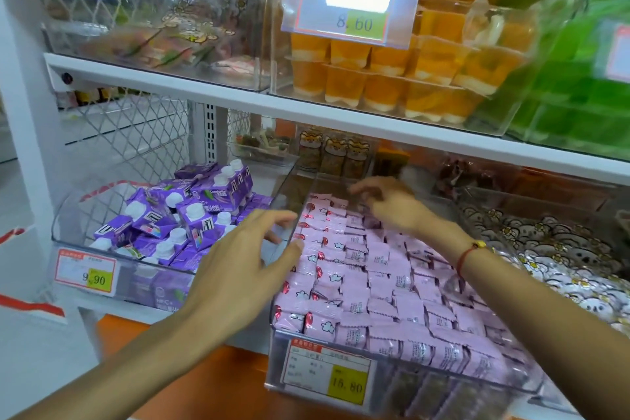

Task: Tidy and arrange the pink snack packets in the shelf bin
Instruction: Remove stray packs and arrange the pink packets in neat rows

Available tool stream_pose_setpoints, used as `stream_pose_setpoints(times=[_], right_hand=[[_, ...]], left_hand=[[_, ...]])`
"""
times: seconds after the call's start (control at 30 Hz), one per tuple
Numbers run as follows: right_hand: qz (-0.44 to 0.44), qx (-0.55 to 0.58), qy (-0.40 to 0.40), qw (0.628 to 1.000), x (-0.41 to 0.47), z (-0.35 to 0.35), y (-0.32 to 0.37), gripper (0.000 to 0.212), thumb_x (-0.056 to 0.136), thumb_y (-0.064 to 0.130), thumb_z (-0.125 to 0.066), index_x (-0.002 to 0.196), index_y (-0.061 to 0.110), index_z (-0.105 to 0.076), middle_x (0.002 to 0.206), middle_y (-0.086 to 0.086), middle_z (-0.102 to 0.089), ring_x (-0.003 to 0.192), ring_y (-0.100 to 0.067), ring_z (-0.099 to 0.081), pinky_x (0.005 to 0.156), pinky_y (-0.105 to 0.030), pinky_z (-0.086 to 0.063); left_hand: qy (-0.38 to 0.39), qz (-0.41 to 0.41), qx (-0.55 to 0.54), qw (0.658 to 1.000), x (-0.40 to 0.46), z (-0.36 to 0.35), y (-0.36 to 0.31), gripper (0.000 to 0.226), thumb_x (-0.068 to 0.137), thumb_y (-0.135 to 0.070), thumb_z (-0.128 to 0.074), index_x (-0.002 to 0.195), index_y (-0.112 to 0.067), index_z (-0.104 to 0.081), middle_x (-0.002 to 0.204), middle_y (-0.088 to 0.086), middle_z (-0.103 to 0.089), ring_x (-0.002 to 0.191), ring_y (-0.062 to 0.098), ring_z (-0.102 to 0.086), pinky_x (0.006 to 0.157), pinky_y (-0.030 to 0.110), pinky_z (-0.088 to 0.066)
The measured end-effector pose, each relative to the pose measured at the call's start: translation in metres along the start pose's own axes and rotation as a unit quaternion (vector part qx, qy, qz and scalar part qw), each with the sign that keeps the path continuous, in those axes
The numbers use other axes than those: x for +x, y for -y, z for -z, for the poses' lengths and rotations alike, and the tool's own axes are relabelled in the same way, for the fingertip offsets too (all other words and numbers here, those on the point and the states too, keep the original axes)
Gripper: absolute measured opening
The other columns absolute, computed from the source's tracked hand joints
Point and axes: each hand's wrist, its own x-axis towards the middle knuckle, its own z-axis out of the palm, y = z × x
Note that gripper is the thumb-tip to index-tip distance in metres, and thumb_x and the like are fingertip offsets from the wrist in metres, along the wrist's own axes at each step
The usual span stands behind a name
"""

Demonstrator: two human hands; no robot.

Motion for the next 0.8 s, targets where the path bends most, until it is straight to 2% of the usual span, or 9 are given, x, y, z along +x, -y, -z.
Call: stream_pose_setpoints(times=[0.07,0.13,0.23,0.33,0.37,0.43,0.5,0.63,0.8], right_hand=[[0.014,-0.033,-0.072,0.997,-0.017,0.007,-0.009,0.029,0.096,0.006,-0.043,0.116,0.013,-0.062,0.124,-0.005,-0.061,0.082,-0.008,-0.060,0.064,-0.011,-0.044],[-0.006,-0.080,-0.067,0.995,-0.032,0.007,-0.016,0.026,0.097,0.014,-0.042,0.113,0.015,-0.061,0.119,-0.007,-0.063,0.096,-0.020,-0.061,0.077,-0.028,-0.049],[-0.036,-0.128,-0.001,0.991,-0.039,-0.004,-0.019,0.022,0.098,0.025,-0.039,0.105,0.012,-0.055,0.108,-0.015,-0.062,0.088,-0.027,-0.056,0.068,-0.031,-0.040],[-0.038,-0.157,0.013,0.987,-0.038,-0.014,-0.020,0.038,0.099,0.035,-0.033,0.135,0.024,-0.041,0.119,-0.016,-0.057,0.104,-0.031,-0.054,0.075,-0.033,-0.036],[-0.039,-0.169,0.019,0.985,-0.037,-0.016,-0.022,0.043,0.100,0.037,-0.031,0.142,0.028,-0.033,0.129,-0.015,-0.053,0.114,-0.032,-0.051,0.086,-0.036,-0.039],[-0.037,-0.176,0.038,0.983,-0.036,-0.020,-0.028,0.046,0.101,0.040,-0.026,0.146,0.033,-0.027,0.148,-0.008,-0.039,0.132,-0.029,-0.038,0.107,-0.040,-0.032],[-0.031,-0.173,0.046,0.983,-0.036,-0.023,-0.031,0.046,0.101,0.040,-0.024,0.146,0.033,-0.028,0.153,-0.002,-0.032,0.137,-0.027,-0.032,0.113,-0.041,-0.025],[-0.044,-0.172,0.051,0.983,-0.036,-0.025,-0.031,0.046,0.101,0.041,-0.022,0.145,0.032,-0.030,0.152,-0.004,-0.034,0.136,-0.029,-0.033,0.113,-0.042,-0.024],[-0.060,-0.157,0.061,0.984,-0.036,-0.024,-0.029,0.045,0.101,0.041,-0.021,0.143,0.031,-0.035,0.149,-0.007,-0.039,0.134,-0.031,-0.035,0.112,-0.043,-0.025]], left_hand=[[-0.020,-0.062,0.042,0.997,0.009,0.004,-0.008,0.034,0.084,-0.045,-0.052,0.117,-0.038,-0.056,0.106,-0.024,-0.055,0.092,-0.006,-0.052,0.077,0.026,-0.043],[-0.013,-0.118,0.071,0.990,0.027,0.005,-0.020,0.029,0.086,-0.035,-0.055,0.115,-0.034,-0.057,0.111,-0.020,-0.055,0.100,0.002,-0.052,0.082,0.026,-0.042],[0.078,-0.142,0.127,0.979,0.069,-0.011,-0.031,0.030,0.091,-0.018,-0.057,0.118,-0.030,-0.060,0.115,-0.011,-0.058,0.099,0.006,-0.050,0.085,0.027,-0.041],[0.203,-0.112,0.176,0.957,0.110,-0.045,-0.033,0.039,0.094,-0.008,-0.049,0.128,-0.025,-0.055,0.124,0.001,-0.061,0.107,0.015,-0.056,0.091,0.030,-0.045],[0.235,-0.102,0.189,0.948,0.122,-0.057,-0.031,0.041,0.095,-0.007,-0.047,0.132,-0.024,-0.052,0.130,0.003,-0.058,0.115,0.019,-0.055,0.096,0.033,-0.045],[0.282,-0.090,0.197,0.935,0.139,-0.077,-0.030,0.042,0.098,-0.009,-0.042,0.137,-0.022,-0.047,0.138,0.005,-0.052,0.122,0.022,-0.050,0.098,0.028,-0.040],[0.297,-0.086,0.201,0.929,0.149,-0.093,-0.029,0.040,0.100,-0.011,-0.039,0.137,-0.023,-0.047,0.138,0.005,-0.051,0.119,0.023,-0.051,0.097,0.030,-0.041],[0.304,-0.103,0.258,0.911,0.161,-0.114,-0.025,0.032,0.098,-0.019,-0.047,0.127,-0.023,-0.058,0.127,0.002,-0.062,0.107,0.023,-0.058,0.092,0.034,-0.047],[0.240,-0.103,0.288,0.921,0.170,-0.113,-0.019,0.021,0.091,-0.034,-0.061,0.106,-0.023,-0.072,0.110,-0.005,-0.069,0.089,0.015,-0.060,0.075,0.025,-0.042]])
